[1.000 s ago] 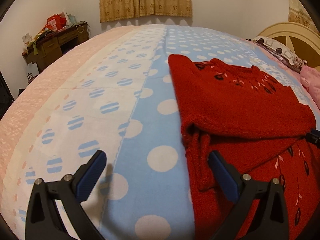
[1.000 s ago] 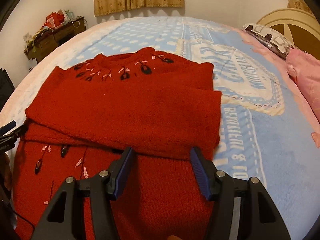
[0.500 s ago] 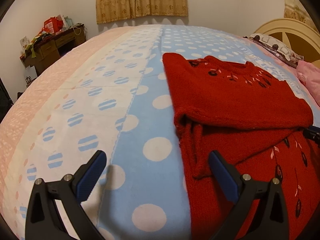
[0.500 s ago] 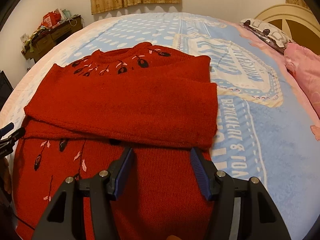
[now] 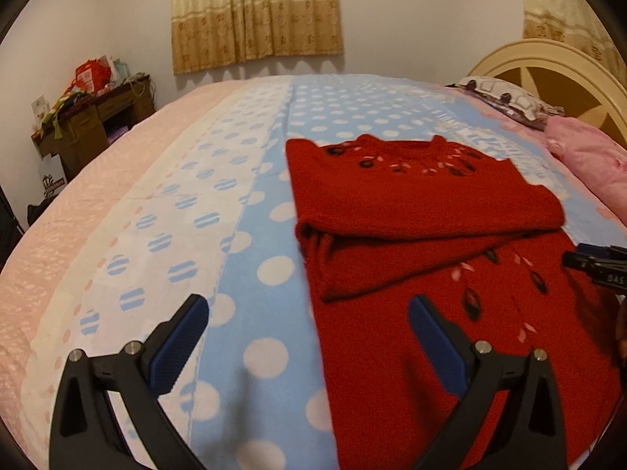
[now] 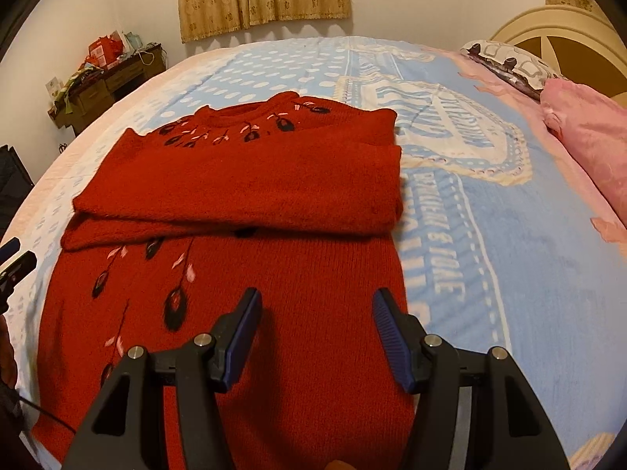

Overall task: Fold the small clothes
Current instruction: 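Straighten the folded edge with the right tool and release it, then move both open tools to the hem of the red sweater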

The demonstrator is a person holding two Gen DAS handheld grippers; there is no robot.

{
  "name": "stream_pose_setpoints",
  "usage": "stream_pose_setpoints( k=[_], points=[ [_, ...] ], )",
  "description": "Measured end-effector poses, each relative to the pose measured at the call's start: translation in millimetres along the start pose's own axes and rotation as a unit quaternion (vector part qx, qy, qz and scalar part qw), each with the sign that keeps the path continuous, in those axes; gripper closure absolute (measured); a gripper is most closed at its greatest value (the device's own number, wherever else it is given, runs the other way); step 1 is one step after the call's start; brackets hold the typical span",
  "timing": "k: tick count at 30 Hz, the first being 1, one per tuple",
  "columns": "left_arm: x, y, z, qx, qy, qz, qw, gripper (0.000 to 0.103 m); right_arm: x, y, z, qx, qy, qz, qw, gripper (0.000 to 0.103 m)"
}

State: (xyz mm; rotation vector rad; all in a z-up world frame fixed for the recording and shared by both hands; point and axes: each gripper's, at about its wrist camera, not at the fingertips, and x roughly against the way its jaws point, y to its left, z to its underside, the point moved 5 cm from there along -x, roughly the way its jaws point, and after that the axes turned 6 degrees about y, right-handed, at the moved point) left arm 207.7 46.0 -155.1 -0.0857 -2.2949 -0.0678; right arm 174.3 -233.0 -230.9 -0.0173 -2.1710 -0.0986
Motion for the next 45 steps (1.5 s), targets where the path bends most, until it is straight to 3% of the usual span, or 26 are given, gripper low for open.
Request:
stream_pose_setpoints(
  k=[14, 21, 31, 40, 45],
  points=[
    [31, -21, 38, -0.037, 0.010, 0.012, 0.9992, 0.000, 29, 15, 41, -0.003, -0.001, -0.012, 1.000, 0.042],
    [39, -26, 67, -0.043, 0.029, 0.025, 0.9984, 0.000, 47, 25, 71, 0.021, 0.009, -0.012, 1.000, 0.042],
    [57, -32, 82, -0.054, 0.031, 0.031, 0.9976, 0.000, 74, 38, 95, 0.049, 0.001, -0.007, 0.999, 0.042],
    [66, -32, 99, -0.065, 0.039, 0.029, 0.9967, 0.000, 93, 30, 117, 0.045, -0.007, 0.007, 0.999, 0.042],
    [67, -28, 114, -0.050, 0.060, 0.048, 0.9957, 0.000, 107, 18, 132, 0.033, -0.009, 0.008, 0.999, 0.042]
  ],
)
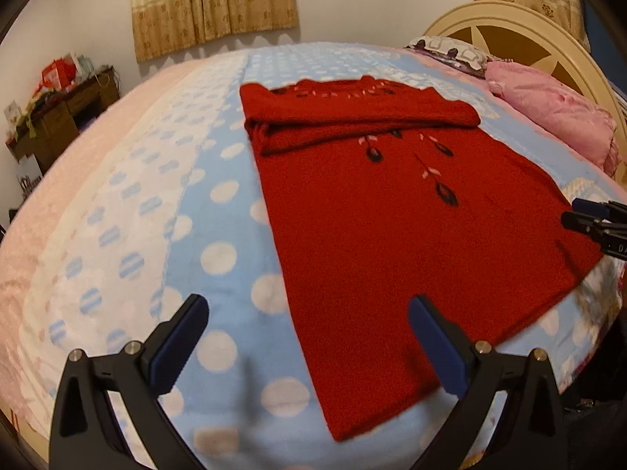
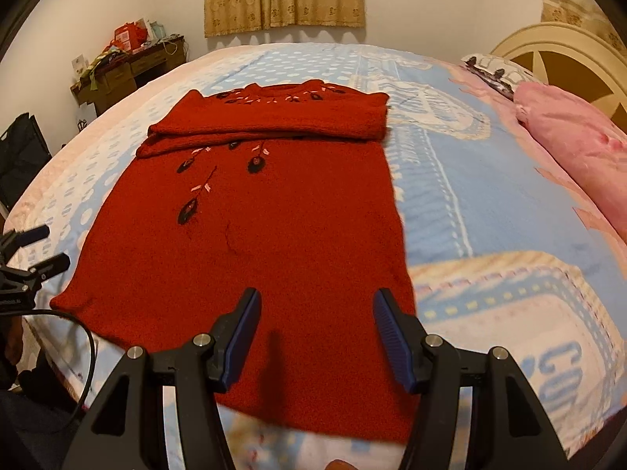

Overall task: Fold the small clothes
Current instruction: 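Move both open tools to the hem of the red sweater, then close both tools on the sweater hem edge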

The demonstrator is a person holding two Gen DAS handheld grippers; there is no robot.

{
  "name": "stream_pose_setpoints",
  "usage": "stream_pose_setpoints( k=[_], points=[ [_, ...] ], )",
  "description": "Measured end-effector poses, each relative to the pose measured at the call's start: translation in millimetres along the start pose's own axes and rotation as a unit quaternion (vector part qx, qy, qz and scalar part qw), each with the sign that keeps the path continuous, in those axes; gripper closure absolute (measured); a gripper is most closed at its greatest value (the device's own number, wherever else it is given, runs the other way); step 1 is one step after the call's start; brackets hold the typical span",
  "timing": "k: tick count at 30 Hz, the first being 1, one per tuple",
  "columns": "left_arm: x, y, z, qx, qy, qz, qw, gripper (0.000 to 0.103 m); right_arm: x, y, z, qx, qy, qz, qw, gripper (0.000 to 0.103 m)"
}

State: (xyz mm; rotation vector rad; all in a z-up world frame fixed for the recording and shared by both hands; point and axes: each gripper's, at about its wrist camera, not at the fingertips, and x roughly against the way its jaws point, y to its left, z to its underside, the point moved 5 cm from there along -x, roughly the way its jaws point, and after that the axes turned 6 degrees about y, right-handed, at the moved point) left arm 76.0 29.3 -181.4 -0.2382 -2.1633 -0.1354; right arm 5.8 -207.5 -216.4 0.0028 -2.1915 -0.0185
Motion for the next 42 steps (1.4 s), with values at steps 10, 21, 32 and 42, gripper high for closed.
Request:
stream_pose_setpoints(
  k=[10, 21, 32, 42],
  points=[
    [-5, -14, 24, 0.007, 0.037, 0.047, 0.9982, 0.000, 17, -18, 28, -0.021, 0.002, 0.006, 1.000, 0.042],
    [-1, 0, 36, 0.063, 0.054, 0.093, 0.9922, 0.010, 22, -28, 50, -0.056, 0.010, -0.027, 0.998, 0.042],
    [-15, 5, 48, 0.116, 0.098, 0.157, 0.9759, 0.031, 18, -44, 57, -0.126, 0.006, -0.086, 0.988, 0.068],
    [-17, 7, 48, 0.119, 0.101, 0.172, 0.9728, 0.038, 14, -46, 59, -0.138, 0.002, -0.106, 0.985, 0.089]
  ],
)
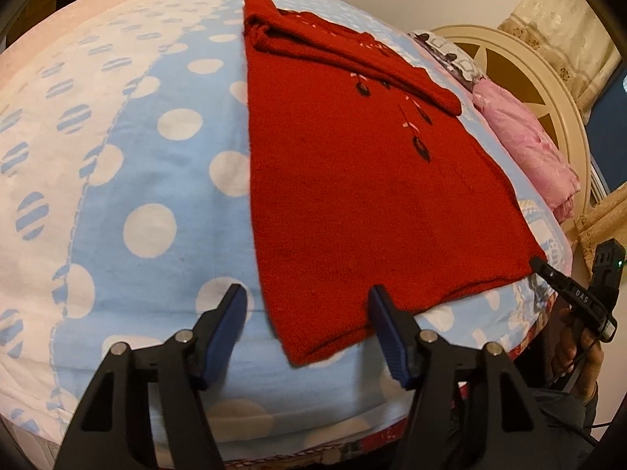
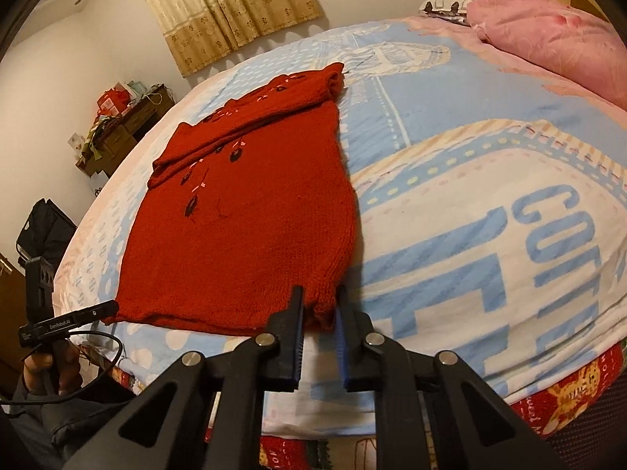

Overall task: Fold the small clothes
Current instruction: 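Close both tools on the sweater hem edge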

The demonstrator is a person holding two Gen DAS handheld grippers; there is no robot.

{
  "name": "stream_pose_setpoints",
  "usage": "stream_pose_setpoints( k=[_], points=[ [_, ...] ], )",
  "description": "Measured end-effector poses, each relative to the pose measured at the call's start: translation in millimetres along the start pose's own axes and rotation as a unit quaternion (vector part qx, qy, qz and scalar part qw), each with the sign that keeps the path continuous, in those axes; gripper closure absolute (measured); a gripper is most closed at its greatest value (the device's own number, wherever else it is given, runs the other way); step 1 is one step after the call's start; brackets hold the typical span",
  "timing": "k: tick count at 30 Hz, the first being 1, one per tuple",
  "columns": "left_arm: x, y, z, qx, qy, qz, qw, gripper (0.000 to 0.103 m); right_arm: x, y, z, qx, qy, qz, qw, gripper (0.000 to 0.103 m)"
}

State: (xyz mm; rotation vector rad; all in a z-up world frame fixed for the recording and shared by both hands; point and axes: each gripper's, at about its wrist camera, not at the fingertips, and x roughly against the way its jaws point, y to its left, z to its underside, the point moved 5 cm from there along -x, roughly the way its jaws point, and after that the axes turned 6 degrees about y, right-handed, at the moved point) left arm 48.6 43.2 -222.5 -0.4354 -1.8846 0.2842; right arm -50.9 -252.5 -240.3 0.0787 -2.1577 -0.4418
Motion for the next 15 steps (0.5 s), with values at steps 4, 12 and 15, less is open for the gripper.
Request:
stream_pose_setpoints(
  k=[4, 12, 15],
  points=[
    [0, 2, -3, -0.001, -0.008, -0.016, 0.9998, 0.036, -1, -4, 0, -0.013, -0.001, -0.009, 1.000, 0.089],
    [-3, 7, -5, -0.019, -0.019, -0.008, 0.9996, 0.097, 6, 2, -1, 0.001, -0.021, -0.027, 0.999, 0.095],
    [2, 12, -7, -0.007, -0.022, 0.022, 0.9995, 0.097, 16, 4, -4, -0.001, -0.039, -0.054, 0.998, 0.095]
  ],
)
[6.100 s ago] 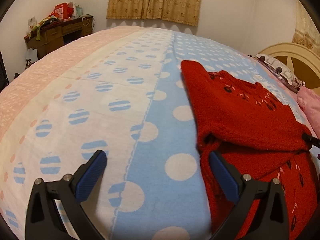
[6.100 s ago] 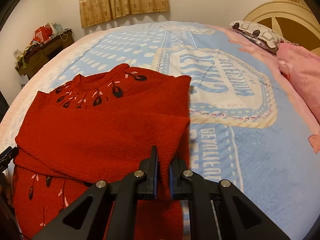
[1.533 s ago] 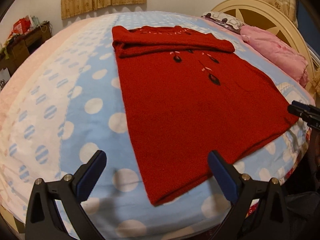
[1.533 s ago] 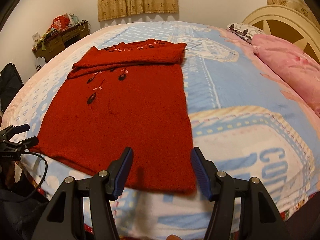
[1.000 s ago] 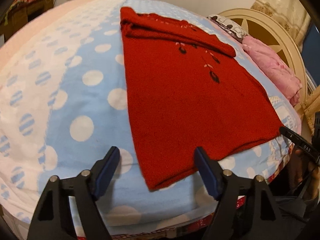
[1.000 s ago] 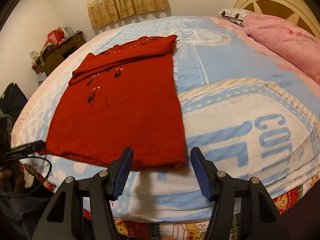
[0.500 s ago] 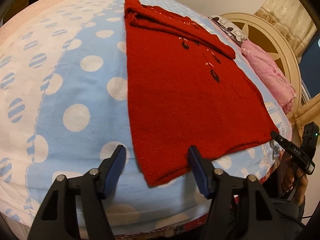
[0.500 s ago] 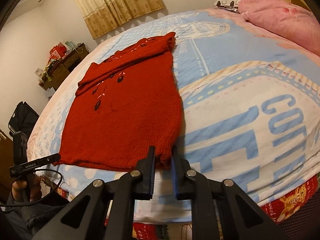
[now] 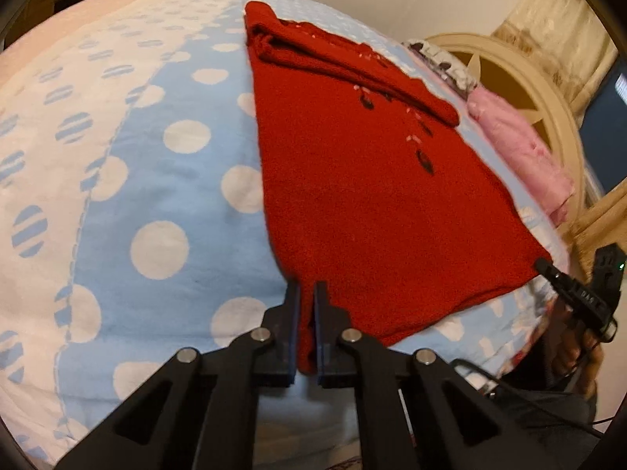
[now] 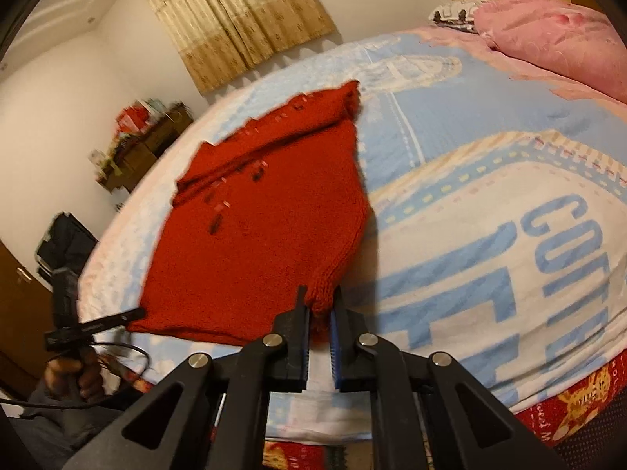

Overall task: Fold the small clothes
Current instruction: 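Close both tools on the sweater hem edge, then lift the held hem and fold it over toward the collar with both tools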

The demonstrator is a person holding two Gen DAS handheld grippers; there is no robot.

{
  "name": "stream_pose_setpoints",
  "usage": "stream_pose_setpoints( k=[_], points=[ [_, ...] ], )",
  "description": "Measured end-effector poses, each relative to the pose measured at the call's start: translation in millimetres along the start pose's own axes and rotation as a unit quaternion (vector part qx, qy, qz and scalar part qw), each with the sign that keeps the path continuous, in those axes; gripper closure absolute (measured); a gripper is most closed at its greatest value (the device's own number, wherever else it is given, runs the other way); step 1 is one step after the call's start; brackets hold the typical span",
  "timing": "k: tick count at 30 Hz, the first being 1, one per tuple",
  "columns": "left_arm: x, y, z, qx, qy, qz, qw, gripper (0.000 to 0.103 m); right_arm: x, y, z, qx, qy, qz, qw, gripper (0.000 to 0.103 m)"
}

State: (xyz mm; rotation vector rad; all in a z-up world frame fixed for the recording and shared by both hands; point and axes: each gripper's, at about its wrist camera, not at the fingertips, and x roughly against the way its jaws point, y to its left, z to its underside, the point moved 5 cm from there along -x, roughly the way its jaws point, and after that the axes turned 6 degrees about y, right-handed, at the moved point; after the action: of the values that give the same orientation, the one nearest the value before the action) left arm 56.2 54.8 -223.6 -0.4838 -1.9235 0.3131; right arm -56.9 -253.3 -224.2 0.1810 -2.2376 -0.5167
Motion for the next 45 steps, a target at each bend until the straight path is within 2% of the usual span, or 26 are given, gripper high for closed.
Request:
stream_pose_setpoints(
  k=[8, 11, 14, 18, 24, 38, 45],
  points=[
    [31, -9, -15, -0.008, -0.050, 0.046, 0.9977, 0.098, 14, -3, -9, -0.017, -0.026, -0.029, 0.999, 0.096],
    [38, -11, -21, -0.001, -0.058, 0.077, 0.9954, 0.098, 17, -2, -14, -0.029, -0.032, -0.055, 0.998, 0.096],
    [40, -12, -30, 0.003, -0.061, 0.092, 0.9939, 0.098, 24, 4, -22, -0.031, -0.043, -0.081, 0.995, 0.096],
    [49, -11, -44, 0.009, -0.075, 0.105, 0.9916, 0.098, 32, 14, -41, -0.030, -0.059, -0.106, 0.992, 0.097],
    [60, -11, -72, 0.006, -0.098, 0.117, 0.9882, 0.098, 34, 21, -74, -0.029, -0.074, -0.123, 0.989, 0.097],
    [51, -10, -148, -0.004, -0.110, 0.123, 0.9864, 0.099, 4, 27, -168, -0.029, -0.079, -0.116, 0.990, 0.097],
    [43, 3, -185, 0.012, -0.119, 0.121, 0.9855, 0.099, -24, 35, -213, -0.019, -0.072, -0.104, 0.992, 0.097]
  ],
)
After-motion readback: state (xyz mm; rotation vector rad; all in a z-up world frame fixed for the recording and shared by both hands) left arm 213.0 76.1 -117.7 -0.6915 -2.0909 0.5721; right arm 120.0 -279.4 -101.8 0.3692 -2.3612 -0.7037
